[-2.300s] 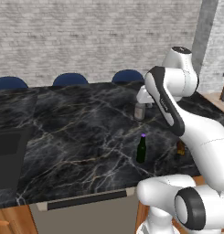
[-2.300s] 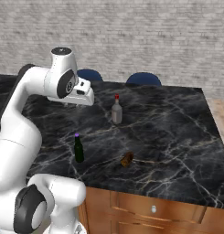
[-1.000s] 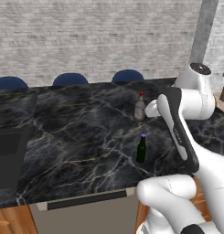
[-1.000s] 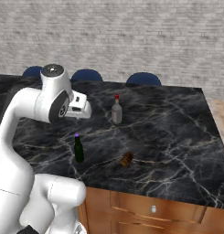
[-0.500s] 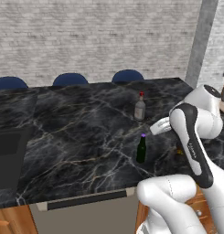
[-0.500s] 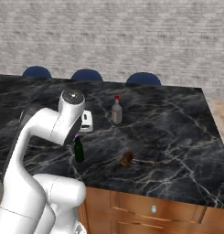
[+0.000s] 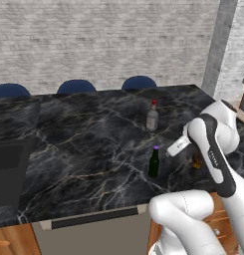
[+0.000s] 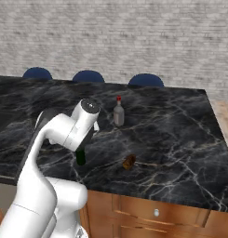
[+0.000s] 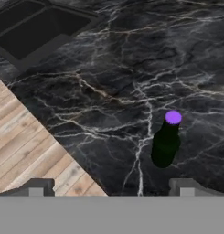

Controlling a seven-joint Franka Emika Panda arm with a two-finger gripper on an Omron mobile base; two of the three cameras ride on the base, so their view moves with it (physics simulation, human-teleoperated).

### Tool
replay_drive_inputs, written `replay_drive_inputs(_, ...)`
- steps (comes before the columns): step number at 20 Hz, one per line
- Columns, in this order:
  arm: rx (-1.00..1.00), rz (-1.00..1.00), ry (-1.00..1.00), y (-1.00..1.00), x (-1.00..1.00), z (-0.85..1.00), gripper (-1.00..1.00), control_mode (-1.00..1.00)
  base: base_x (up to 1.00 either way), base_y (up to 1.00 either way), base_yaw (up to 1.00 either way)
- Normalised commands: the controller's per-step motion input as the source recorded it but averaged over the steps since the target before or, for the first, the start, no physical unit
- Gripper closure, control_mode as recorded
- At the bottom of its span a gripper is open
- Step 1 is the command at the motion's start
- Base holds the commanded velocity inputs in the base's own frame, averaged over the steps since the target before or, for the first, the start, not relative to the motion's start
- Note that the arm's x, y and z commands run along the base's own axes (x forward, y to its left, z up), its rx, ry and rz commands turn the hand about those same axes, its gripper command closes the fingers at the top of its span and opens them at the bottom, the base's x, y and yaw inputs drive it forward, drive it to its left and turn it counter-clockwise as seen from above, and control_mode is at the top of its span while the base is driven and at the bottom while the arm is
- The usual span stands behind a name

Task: Place the beer and liquor on the top shelf of the fridge to keep them out of children's reach, and place the sweet potato on lower shelves for easy access.

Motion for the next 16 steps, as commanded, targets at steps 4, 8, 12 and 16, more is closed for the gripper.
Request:
replay_drive_inputs(4, 0.00, 0.18, -0.09, 0.00, 0.22, -0.45, -1.00, -1.00, 0.00, 0.00, 0.00)
replay_drive_inputs(8, 0.06, 0.10, -0.16, 0.00, 0.32, -0.33, -1.00, -1.00, 0.00, 0.00, 0.00)
replay_drive_inputs(12, 0.12, 0.07, -0.18, 0.00, 0.28, -0.23, -1.00, -1.00, 0.00, 0.00, 0.00)
replay_drive_inputs(16, 0.11, 0.06, -0.16, 0.00, 0.22, -0.19, -1.00, -1.00, 0.00, 0.00, 0.00)
